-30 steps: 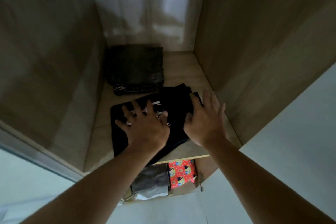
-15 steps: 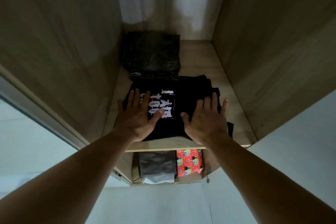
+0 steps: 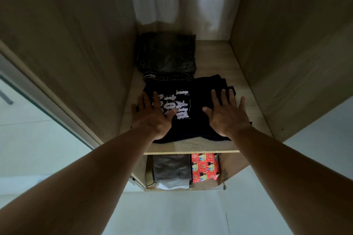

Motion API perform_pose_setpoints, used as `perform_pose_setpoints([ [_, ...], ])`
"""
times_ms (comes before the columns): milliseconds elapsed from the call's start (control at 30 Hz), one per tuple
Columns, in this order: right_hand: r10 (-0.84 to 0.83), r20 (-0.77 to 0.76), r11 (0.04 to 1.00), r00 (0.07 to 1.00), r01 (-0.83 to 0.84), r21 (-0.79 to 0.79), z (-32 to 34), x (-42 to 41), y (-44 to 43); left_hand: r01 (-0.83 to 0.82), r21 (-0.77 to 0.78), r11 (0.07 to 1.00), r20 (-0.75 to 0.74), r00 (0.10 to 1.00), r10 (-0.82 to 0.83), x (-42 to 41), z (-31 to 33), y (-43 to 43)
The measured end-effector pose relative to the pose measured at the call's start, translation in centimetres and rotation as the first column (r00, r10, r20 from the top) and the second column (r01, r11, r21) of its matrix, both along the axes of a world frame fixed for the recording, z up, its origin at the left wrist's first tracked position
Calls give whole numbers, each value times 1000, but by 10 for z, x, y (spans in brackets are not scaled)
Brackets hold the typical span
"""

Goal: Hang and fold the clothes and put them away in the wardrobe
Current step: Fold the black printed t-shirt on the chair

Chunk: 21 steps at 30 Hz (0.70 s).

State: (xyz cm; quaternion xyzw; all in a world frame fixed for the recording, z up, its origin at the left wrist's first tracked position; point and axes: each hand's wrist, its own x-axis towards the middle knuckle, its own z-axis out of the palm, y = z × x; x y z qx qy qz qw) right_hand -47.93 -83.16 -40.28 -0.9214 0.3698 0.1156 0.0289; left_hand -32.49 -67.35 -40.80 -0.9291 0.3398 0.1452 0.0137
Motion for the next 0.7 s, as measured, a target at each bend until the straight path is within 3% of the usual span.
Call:
perform_pose_setpoints([
  [100, 18, 11, 1000, 1000, -18, -7, 17, -3, 7, 26, -44, 999, -38, 999, -28, 0, 15, 6],
  [267, 24, 117, 999, 993, -29, 41, 58, -20, 40, 197, -215, 956, 64, 980, -188, -26, 54, 37],
  [400, 45, 190, 999, 981, -46, -1, 108, -36, 80, 243, -377, 894, 88, 970, -226, -45, 96, 75],
  [567, 99, 235, 994, 967, -86, -65, 185, -49, 149, 372, -355, 858, 279, 918, -282, -64, 173, 173],
  [700, 216, 305, 976, 928, -213, -42, 258, -43, 240, 297, -342, 892, 364, 917, -166, -77, 239, 286],
])
